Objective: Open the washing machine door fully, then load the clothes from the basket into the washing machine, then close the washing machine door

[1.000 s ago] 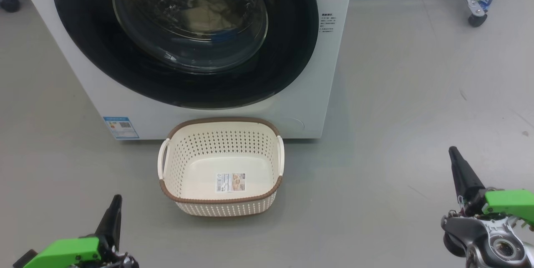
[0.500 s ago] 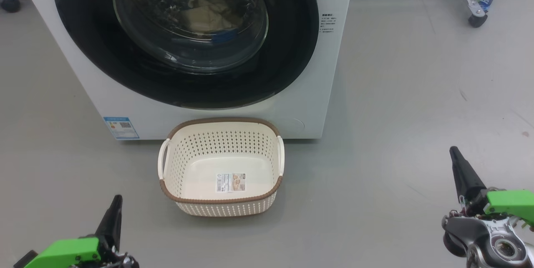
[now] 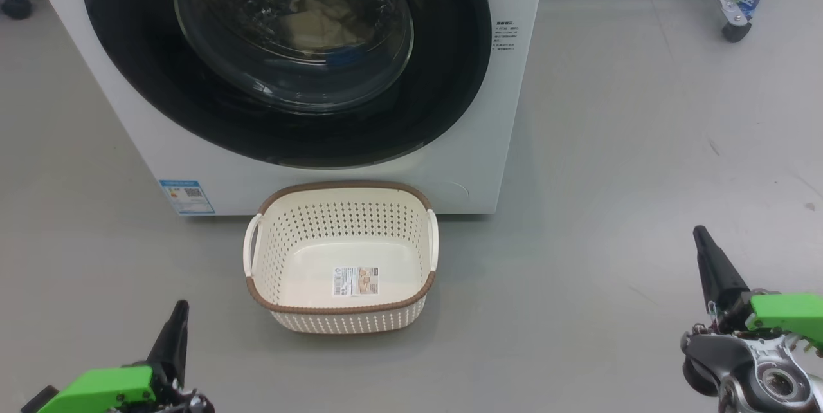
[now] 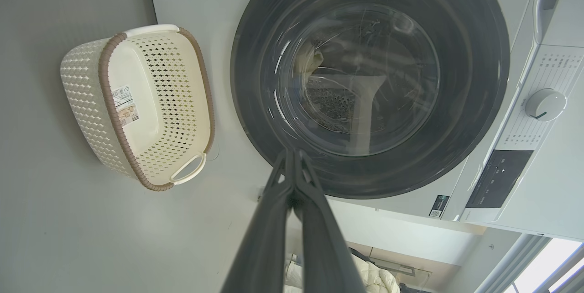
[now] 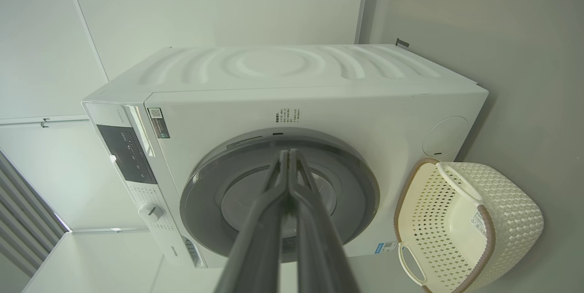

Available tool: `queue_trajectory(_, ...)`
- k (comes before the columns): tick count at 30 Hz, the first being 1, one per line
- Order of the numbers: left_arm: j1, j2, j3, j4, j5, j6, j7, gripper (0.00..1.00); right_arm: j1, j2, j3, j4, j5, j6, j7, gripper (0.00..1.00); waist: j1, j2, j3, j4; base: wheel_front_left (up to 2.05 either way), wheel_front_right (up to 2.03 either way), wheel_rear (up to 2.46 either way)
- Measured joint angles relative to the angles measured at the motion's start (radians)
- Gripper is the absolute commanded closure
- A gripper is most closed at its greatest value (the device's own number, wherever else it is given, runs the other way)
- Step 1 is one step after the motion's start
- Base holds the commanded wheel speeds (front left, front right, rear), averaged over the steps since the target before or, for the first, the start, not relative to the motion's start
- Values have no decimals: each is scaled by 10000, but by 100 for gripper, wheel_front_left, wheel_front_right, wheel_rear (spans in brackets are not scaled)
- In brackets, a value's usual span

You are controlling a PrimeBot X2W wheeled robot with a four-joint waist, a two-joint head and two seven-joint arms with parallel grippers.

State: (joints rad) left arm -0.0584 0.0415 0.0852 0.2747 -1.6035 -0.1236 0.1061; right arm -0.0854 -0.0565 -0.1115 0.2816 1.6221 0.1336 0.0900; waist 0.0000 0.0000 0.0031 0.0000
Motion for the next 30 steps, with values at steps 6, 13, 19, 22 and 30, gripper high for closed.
queue_trajectory(6, 0, 0, 0, 0, 0, 0, 0, 100, 0, 10, -25, 0, 0, 0, 31, 100, 0, 0, 0, 0, 0, 0, 0)
queue_trajectory(13, 0, -2, 0, 0, 0, 0, 0, 100, 0, 15, -48, 0, 0, 0, 33, 100, 0, 0, 0, 0, 0, 0, 0)
queue_trajectory(19, 0, -2, 0, 0, 0, 0, 0, 100, 1, 21, -61, 0, -2, 0, 75, 100, 0, 0, 0, 0, 0, 0, 0)
queue_trajectory(22, 0, -2, 0, 0, 0, 0, 0, 100, 1, 25, -65, 0, -19, 0, 75, 100, 0, 0, 0, 0, 0, 0, 0)
queue_trajectory(30, 0, -2, 0, 0, 0, 0, 0, 100, 1, 33, -77, 0, -27, 0, 86, 100, 0, 0, 0, 0, 0, 0, 0)
